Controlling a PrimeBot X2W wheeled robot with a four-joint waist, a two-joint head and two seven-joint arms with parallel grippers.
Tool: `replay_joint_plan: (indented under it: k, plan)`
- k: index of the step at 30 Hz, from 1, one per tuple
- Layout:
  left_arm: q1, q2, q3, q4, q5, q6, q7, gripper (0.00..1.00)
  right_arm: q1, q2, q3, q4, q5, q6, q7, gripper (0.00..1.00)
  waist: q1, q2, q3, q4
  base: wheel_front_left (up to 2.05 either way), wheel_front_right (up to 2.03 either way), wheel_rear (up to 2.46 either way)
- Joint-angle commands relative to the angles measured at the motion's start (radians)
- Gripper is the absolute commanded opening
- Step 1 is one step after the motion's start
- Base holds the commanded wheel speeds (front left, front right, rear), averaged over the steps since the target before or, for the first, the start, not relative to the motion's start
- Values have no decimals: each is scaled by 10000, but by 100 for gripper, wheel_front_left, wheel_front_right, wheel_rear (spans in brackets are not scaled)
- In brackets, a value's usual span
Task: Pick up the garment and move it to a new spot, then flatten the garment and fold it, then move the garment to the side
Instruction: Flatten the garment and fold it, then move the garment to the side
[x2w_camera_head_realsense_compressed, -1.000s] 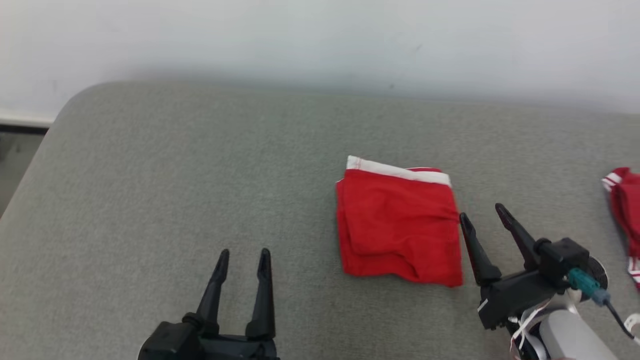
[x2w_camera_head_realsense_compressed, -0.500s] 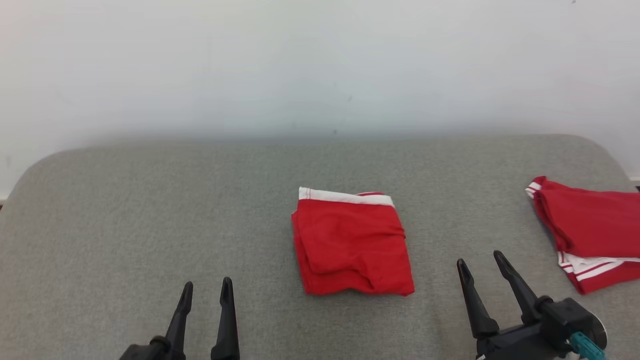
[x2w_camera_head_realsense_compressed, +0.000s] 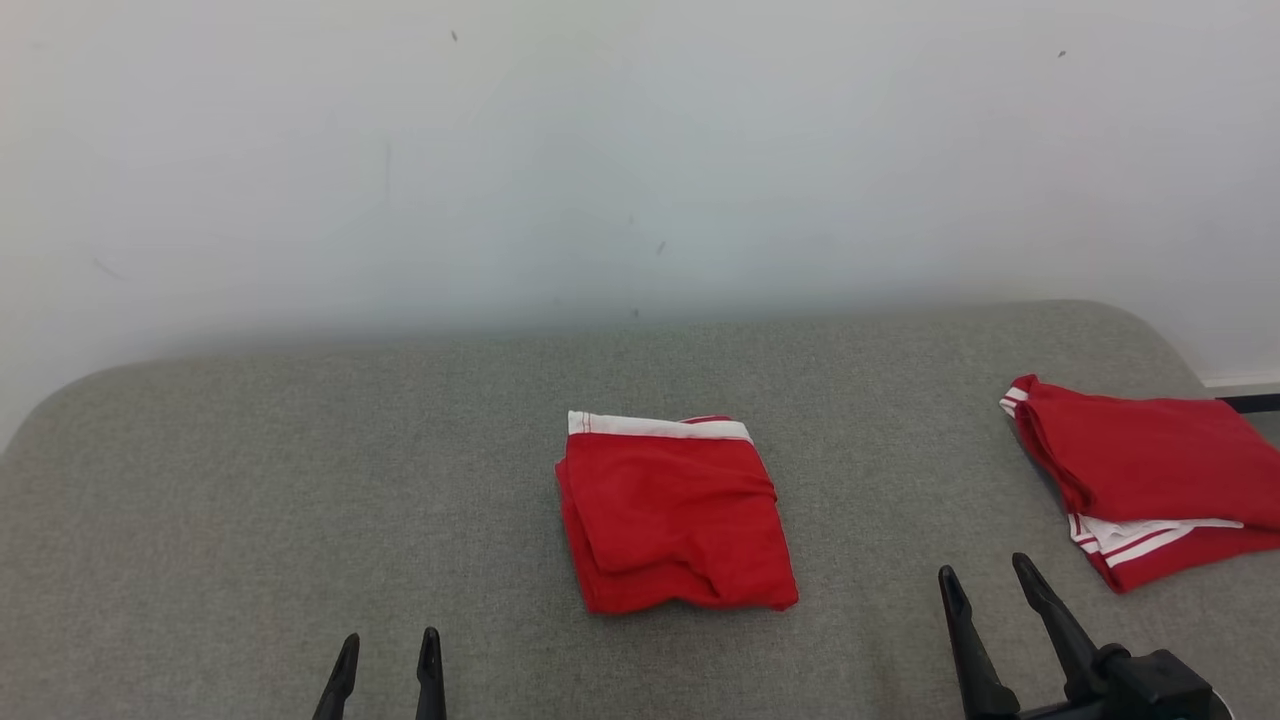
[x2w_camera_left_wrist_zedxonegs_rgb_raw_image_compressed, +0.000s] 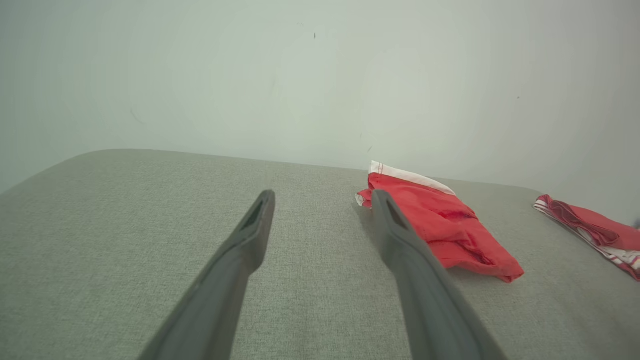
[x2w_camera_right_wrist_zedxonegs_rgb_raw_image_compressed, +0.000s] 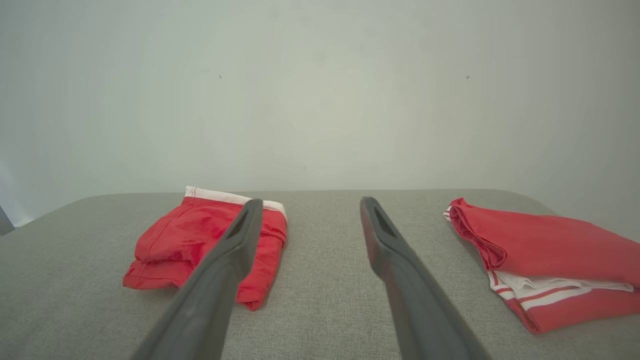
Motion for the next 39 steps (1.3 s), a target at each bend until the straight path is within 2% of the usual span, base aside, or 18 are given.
replay_joint_plan:
  k: [1,9,17,19,24,29,33,35,39]
  plan:
    - [156,-73,86,43,89,-69,-25,100,137,9,-25,-32,73,-24,-38,100,1,1,-55,17,0,0,0]
    - [254,-266,352,193,519,-375,-25,100,235,-123,117,76,-28,-25,-38,100,1,1,-121,88,0,0,0]
    - [105,-373,305,176,857,-526,-25,100,-380,-474,655,752,683,-23,-39,100,1,1,42,278,0,0,0]
    - [51,-386,228,123,980,-568,-25,100,-742,-591,938,1098,1245,-23,45,100,1,1,143,361,0,0,0]
    - [-144,-425,9,139,1166,-702,-25,100,-1859,-925,1899,1920,3540,-25,909,100,1,1,463,709,0,0,0]
    - [-305,-446,-150,172,1196,-755,-25,100,-3014,-1606,2706,2521,5686,-23,2289,100,1,1,933,1193,0,0,0]
    - [-514,-459,-234,140,1245,-810,-25,100,-3920,-2150,2969,2843,7190,-23,3394,100,1,1,1513,1594,0,0,0]
    - [-722,-473,-282,92,1248,-825,-25,100,-4460,-2507,3110,3096,8214,-23,4539,100,1,1,1973,1832,0,0,0]
    - [-1032,-487,-372,107,1149,-876,-25,100,-5104,-2908,3258,3382,9084,-23,5758,100,1,1,2440,2097,0,0,0]
